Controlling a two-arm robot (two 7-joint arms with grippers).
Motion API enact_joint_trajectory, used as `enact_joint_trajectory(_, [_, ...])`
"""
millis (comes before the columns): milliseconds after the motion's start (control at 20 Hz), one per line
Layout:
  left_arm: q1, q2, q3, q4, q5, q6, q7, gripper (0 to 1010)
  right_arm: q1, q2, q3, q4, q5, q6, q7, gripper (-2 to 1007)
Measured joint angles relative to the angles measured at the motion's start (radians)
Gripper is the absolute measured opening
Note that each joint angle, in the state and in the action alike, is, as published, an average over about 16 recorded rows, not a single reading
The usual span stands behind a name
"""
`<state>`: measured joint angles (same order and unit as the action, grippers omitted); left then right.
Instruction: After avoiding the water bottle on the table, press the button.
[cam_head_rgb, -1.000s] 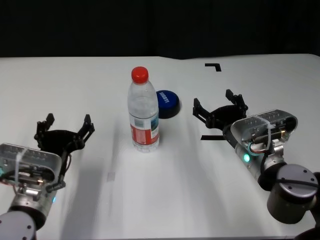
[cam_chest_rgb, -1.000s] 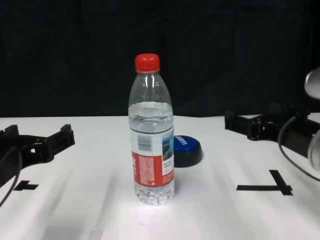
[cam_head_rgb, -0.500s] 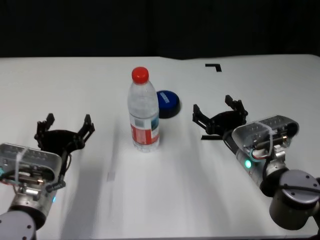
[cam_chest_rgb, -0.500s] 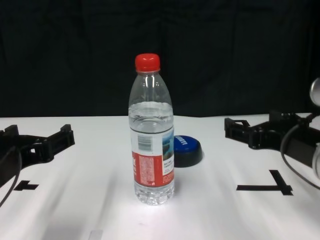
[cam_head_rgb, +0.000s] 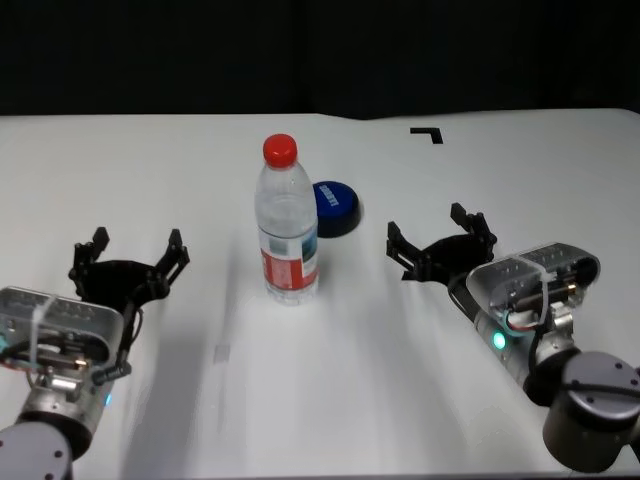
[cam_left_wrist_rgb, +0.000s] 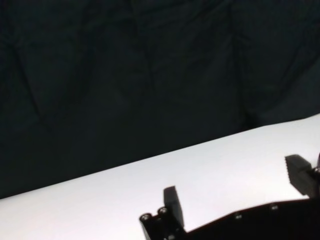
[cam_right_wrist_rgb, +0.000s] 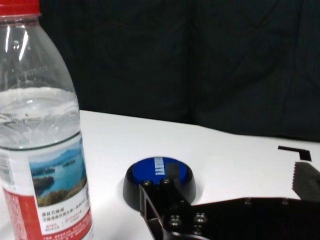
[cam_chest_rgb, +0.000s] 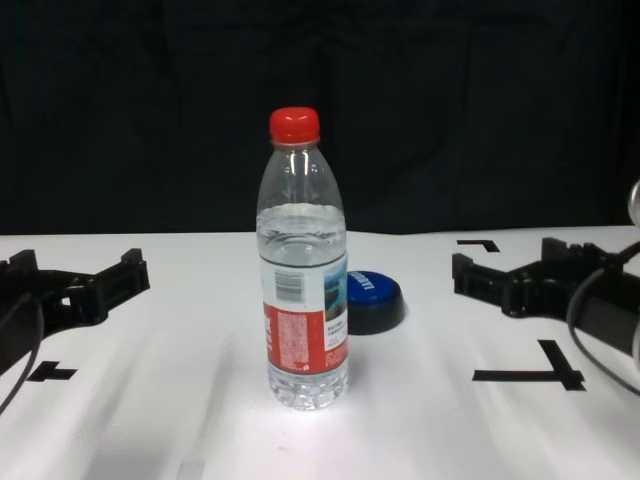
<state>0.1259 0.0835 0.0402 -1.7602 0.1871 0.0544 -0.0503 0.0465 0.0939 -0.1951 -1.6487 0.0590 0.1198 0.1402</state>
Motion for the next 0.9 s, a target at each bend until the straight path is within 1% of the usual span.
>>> enact_joint_trajectory(350, [0.000, 0.000, 0.000, 0.000, 0.000, 0.000, 0.000, 1003, -0.008, 0.005, -0.004, 0.000, 0.002, 0.001, 0.001, 1003])
enact_joint_trajectory(900, [0.000, 0.000, 0.000, 0.000, 0.000, 0.000, 0.000, 1003, -0.014, 0.009, -0.016, -0.002, 0.005, 0.003, 0.008, 1003])
